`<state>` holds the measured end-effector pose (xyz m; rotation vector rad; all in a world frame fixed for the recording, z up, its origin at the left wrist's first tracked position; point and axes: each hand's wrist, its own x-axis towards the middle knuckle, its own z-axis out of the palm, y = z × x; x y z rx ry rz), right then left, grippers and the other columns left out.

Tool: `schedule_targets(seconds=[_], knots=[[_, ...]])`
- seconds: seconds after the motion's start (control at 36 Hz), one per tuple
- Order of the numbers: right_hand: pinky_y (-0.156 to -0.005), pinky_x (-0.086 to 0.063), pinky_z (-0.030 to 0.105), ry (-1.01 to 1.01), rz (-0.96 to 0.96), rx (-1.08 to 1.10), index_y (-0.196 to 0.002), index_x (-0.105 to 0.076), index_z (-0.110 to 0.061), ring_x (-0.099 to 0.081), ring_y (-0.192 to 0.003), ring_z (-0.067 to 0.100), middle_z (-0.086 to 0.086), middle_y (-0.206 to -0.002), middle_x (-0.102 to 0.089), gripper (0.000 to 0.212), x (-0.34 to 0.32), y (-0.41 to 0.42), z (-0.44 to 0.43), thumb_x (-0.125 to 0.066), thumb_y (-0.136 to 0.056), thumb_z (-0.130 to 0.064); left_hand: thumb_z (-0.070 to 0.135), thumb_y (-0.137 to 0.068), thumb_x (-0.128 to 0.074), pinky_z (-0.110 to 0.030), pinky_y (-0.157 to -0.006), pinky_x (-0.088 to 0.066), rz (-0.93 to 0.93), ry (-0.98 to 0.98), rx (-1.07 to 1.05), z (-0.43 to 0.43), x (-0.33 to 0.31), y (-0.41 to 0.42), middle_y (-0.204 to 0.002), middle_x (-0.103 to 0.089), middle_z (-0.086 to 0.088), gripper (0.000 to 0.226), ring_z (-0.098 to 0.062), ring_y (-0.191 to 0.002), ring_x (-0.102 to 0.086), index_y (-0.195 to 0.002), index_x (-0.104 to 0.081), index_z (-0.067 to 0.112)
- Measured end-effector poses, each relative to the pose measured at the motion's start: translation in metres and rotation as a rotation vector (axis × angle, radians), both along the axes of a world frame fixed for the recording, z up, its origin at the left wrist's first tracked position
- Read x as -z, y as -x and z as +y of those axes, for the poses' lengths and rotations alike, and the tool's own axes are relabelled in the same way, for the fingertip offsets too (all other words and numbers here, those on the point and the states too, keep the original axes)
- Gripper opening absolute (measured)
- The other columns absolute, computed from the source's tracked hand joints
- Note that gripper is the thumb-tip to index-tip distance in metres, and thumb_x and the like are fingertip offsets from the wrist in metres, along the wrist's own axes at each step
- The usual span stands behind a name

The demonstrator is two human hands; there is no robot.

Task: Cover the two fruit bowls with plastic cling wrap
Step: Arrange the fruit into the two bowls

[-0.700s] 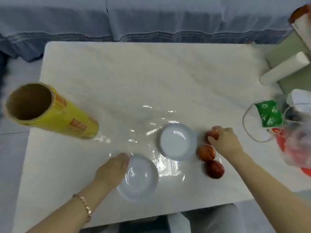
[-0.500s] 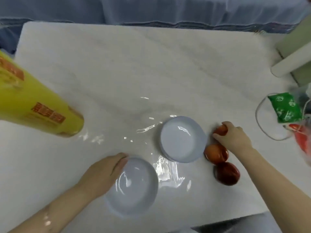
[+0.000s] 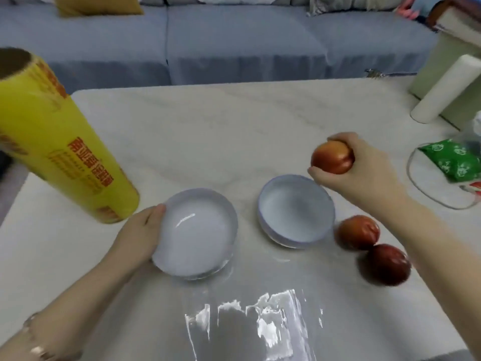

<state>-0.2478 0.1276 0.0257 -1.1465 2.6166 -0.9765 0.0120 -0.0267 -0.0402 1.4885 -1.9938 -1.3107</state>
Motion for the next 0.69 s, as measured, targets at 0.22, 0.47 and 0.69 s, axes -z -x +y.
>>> schedule_targets(seconds=[0.22, 0.47, 0.69], knots=[[-0.084, -0.042, 0.027, -0.143, -0.091, -0.525, -0.117, -0.050, -0.027, -0.054, -0.096, 0.019, -0.002, -0.102, -0.046, 0.056, 0.020, -0.104, -0.069, -0.073, -0.067, -0.035, 0.034, -0.099, -0.037, -0.041, -0.086, -0.046, 0.000, -0.039, -0.108, -0.004, 0.013, 0.002, -0.098, -0.066, -0.015, 0.040, -0.031, -0.094, -0.061, -0.093, -0.063, 0.005], [-0.083, -0.041, 0.030, -0.393, -0.023, -0.605, -0.118, -0.049, -0.018, -0.053, -0.108, 0.024, 0.006, -0.121, -0.050, 0.051, 0.074, -0.136, -0.099, -0.068, -0.075, -0.037, 0.036, -0.100, -0.031, -0.032, -0.077, -0.041, -0.059, 0.019, -0.165, -0.004, 0.024, 0.013, -0.101, -0.064, -0.012, 0.042, -0.028, -0.092, -0.057, -0.100, -0.061, 0.006], [-0.093, -0.037, 0.024, -0.113, 0.107, -0.382, -0.126, -0.051, -0.019, -0.046, -0.121, 0.015, -0.002, -0.129, -0.051, 0.043, 0.045, -0.078, -0.036, -0.052, -0.090, -0.040, 0.034, -0.101, -0.029, -0.033, -0.084, -0.041, 0.036, -0.025, -0.320, -0.021, 0.033, 0.035, -0.110, -0.061, -0.015, 0.045, -0.030, -0.097, -0.054, -0.116, -0.056, 0.003]])
